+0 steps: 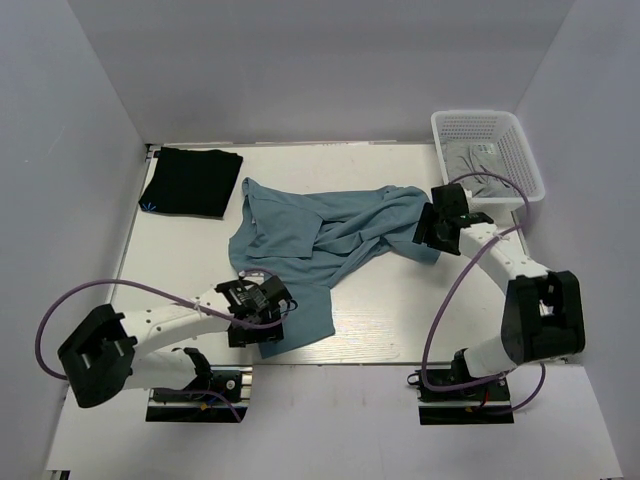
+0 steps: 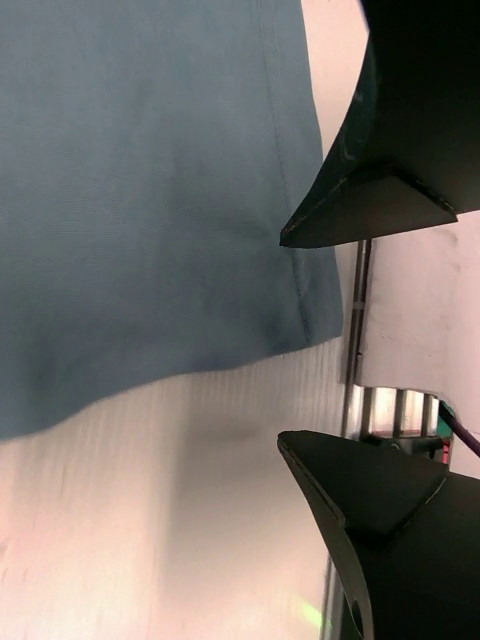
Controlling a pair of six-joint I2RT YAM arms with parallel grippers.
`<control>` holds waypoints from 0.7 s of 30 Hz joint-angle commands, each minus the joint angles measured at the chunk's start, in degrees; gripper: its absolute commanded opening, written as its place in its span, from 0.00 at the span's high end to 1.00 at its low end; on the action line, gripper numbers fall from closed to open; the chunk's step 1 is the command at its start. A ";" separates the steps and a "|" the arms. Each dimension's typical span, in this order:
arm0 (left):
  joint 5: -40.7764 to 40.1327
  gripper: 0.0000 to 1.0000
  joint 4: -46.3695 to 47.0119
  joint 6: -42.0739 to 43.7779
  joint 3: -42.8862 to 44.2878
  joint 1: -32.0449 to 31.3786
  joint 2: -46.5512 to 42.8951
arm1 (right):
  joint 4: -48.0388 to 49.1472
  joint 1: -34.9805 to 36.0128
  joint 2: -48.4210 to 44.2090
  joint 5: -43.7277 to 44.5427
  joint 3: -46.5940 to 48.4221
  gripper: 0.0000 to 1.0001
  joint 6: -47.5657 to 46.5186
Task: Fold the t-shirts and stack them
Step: Flatten out the tshirt
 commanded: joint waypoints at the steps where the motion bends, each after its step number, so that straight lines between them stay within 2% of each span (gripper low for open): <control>1: 5.14 0.16 6.32 1.57 -1.77 -0.25 1.60 | 4.01 -0.43 3.47 -1.70 3.26 0.28 -4.32; 4: 6.73 0.18 9.22 2.63 -2.31 -0.25 5.28 | 7.17 -0.51 7.16 -1.79 4.84 0.28 -8.90; 5: 6.73 0.23 9.23 2.63 -2.31 -0.25 6.16 | 8.05 -0.60 8.56 -1.79 5.80 0.28 -9.52; 12: 5.68 0.41 9.76 3.16 -2.31 -0.25 10.74 | 11.22 -0.60 12.44 -4.78 7.39 0.32 -13.13; 15: 5.15 0.52 10.28 3.16 -2.31 -0.25 11.27 | 10.87 -0.69 13.59 -4.43 7.48 0.34 -12.86; 16: 5.15 0.60 10.28 3.16 -2.31 -0.25 11.27 | 9.74 -0.69 13.85 -4.60 7.66 0.34 -11.99; 19: 3.93 0.74 10.28 3.16 -2.31 -0.25 11.89 | 8.50 -0.87 14.38 -4.34 7.75 0.34 -11.37; 20: 3.92 0.77 10.28 3.16 -2.31 -0.25 12.41 | 8.41 -0.95 14.55 -4.25 7.75 0.34 -11.11; 21: 3.22 0.84 10.28 3.16 -2.31 -0.25 12.41 | 7.62 -1.13 14.55 -4.51 7.75 0.34 -10.67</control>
